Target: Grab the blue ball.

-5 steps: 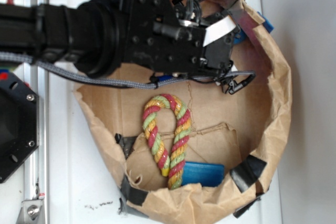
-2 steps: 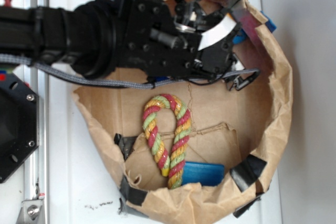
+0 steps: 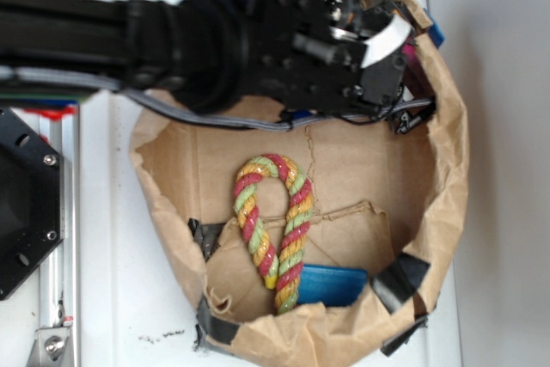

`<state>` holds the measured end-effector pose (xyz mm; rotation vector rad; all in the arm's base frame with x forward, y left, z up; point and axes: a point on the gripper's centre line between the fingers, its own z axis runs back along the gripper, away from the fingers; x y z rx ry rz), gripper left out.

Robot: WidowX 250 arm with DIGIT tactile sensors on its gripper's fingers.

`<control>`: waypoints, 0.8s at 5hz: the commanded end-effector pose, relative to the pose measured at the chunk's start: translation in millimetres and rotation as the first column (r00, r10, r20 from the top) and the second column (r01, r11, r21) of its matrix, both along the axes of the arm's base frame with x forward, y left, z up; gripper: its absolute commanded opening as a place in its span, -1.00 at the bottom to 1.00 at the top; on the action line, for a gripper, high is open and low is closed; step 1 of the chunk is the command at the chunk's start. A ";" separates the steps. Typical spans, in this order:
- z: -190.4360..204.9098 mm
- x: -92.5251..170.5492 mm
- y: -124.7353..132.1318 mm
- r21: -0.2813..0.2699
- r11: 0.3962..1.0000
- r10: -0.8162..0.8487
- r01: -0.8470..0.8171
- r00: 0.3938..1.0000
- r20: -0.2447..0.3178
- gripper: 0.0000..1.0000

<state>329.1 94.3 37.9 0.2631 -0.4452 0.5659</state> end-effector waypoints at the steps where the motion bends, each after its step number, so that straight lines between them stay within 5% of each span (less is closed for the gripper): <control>1: 17.9 10.0 13.3 0.050 0.998 0.035 -0.038 0.998 0.059 1.00; 3: 16.2 11.0 3.8 0.030 0.999 -0.019 0.017 0.998 0.058 1.00; 4: 12.4 12.4 2.2 0.010 1.000 -0.021 0.020 0.998 0.055 -1.00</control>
